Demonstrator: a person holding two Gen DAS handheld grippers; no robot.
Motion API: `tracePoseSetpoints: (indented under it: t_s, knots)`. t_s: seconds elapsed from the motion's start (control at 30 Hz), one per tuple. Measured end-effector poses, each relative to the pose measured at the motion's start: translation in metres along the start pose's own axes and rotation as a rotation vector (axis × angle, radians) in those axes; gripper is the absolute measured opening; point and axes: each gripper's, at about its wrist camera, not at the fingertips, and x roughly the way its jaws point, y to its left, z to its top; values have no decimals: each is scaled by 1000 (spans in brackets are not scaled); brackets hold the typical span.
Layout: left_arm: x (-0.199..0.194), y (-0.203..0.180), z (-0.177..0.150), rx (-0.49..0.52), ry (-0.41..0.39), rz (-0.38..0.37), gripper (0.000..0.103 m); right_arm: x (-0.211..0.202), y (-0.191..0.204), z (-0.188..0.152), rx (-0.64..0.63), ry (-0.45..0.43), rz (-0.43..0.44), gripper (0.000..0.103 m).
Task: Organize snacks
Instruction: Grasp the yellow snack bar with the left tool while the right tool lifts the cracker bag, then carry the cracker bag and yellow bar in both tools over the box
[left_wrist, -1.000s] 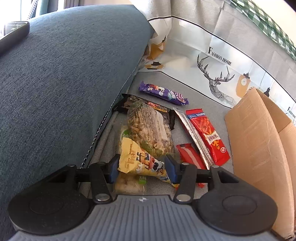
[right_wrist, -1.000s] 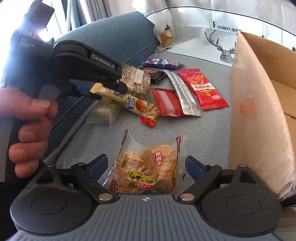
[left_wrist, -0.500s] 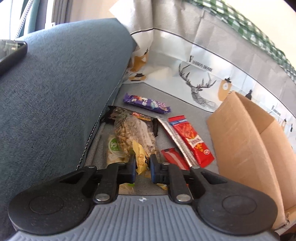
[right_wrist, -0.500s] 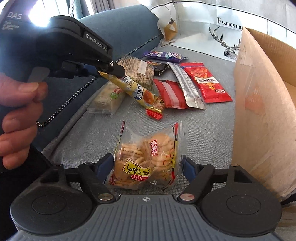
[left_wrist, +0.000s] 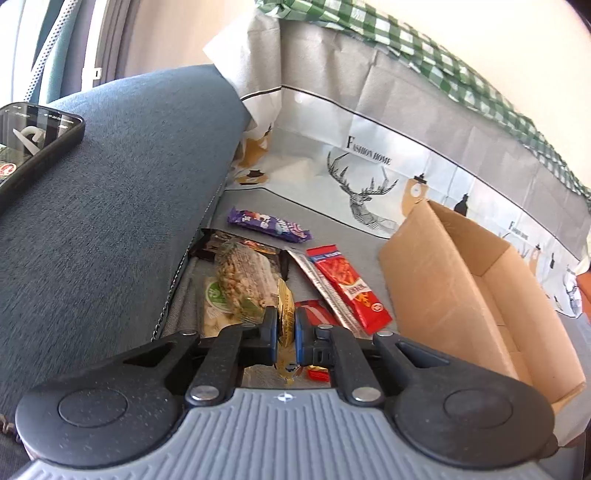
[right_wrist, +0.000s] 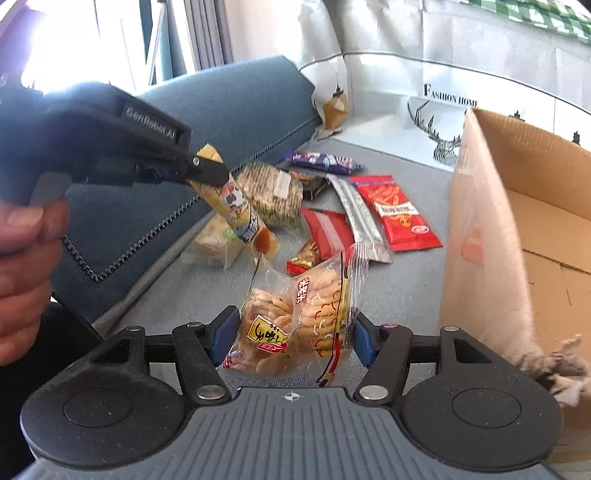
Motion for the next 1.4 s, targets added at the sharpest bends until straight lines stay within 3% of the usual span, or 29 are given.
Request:
tracePoseSetpoints:
  t_s: [0.7,1.4]
  knots:
    - [-37,-10,-13,23,-61,-43,9,-61,-4,2,-2,-174,21,65]
    - [-53,-51,-2,83,-119,-66,9,-117,-69,23,158,-319,-21,65]
